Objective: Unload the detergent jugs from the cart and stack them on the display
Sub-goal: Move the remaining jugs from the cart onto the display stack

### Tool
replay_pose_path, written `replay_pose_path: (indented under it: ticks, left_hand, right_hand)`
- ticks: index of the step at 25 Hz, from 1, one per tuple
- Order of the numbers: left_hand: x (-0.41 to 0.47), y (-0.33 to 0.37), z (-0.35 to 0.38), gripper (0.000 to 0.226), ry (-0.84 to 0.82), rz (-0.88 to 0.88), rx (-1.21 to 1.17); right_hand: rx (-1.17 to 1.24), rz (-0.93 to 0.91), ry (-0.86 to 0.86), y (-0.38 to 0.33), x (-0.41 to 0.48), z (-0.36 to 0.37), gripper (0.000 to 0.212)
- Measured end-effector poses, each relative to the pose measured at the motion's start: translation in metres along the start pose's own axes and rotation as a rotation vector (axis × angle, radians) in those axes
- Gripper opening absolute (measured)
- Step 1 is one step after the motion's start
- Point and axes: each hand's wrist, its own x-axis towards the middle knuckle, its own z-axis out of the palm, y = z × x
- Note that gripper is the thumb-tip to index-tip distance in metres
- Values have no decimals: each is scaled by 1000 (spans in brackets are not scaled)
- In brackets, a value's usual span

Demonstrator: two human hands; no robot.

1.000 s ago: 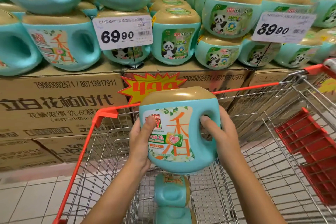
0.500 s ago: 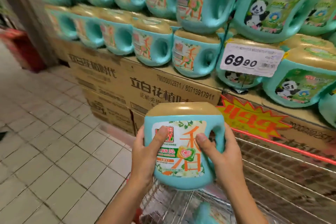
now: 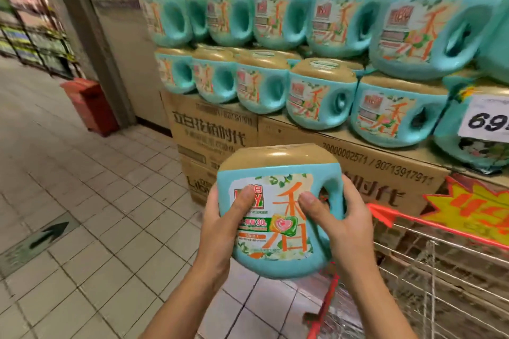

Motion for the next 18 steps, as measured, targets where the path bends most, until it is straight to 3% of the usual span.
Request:
replay_pose_path:
  ticks: [3,7,15,18]
  left_hand:
    - [31,24,-37,77,-96,15,35]
    - [74,40,-48,96,-200,28,13]
    - [188,49,-16,83,-378,45,-34]
    - [239,66,14,98,-407,121,22]
  right_hand:
    - [13,-16,42,1,15,41,54]
    - [-42,-70,82,-8,44,64,55]
    - [-176,-259,272,-10,133,64,61]
    - [-162,-325,341,-13,181,53,55]
